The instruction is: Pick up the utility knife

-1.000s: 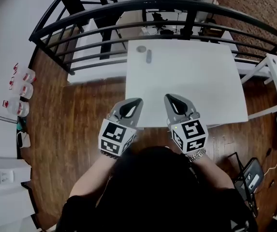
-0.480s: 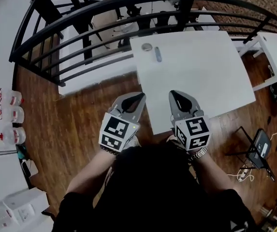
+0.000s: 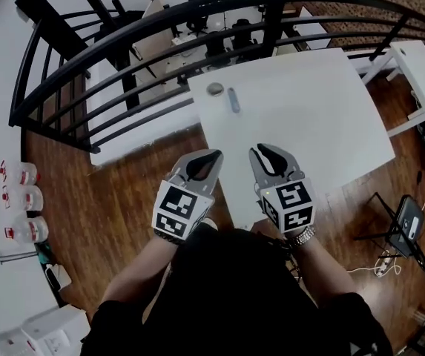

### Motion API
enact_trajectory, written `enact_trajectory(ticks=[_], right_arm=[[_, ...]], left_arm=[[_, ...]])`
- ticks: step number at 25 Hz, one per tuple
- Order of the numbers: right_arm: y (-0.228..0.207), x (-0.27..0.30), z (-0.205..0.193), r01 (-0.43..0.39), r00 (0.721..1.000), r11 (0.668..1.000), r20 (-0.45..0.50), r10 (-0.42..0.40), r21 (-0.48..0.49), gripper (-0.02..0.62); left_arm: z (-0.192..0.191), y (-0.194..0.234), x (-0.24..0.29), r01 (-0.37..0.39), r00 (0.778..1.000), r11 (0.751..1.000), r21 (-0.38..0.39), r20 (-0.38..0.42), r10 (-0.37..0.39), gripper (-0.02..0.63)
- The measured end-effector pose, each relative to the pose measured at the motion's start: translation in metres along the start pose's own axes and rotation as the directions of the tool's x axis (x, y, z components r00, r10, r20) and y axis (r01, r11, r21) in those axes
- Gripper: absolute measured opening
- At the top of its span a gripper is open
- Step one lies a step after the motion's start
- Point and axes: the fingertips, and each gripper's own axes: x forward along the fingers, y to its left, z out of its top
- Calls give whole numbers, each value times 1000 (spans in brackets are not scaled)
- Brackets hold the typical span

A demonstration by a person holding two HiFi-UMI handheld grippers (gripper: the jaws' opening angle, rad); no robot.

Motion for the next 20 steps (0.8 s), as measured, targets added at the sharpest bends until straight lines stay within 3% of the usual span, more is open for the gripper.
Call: enact_trajectory(ticks=[7, 10, 14, 20], right_arm=[[-33, 47, -19, 53, 996, 998, -66, -51, 31, 82], [-42, 82, -19, 111, 989, 993, -99, -106, 43, 95], [-56, 136, -29, 199, 970, 979, -154, -189, 48, 113], [-84, 208, -61, 286, 929, 958, -254, -270, 31, 149]], left_arm=[[-12, 28, 49, 76, 994, 997, 6, -79, -75, 17], [-18, 55, 73, 136, 986, 989, 54, -99, -130, 17], [-32, 90, 102, 236, 966, 966, 106, -128, -222, 17], [-51, 133, 134, 334, 935, 935, 119, -164, -313, 17]])
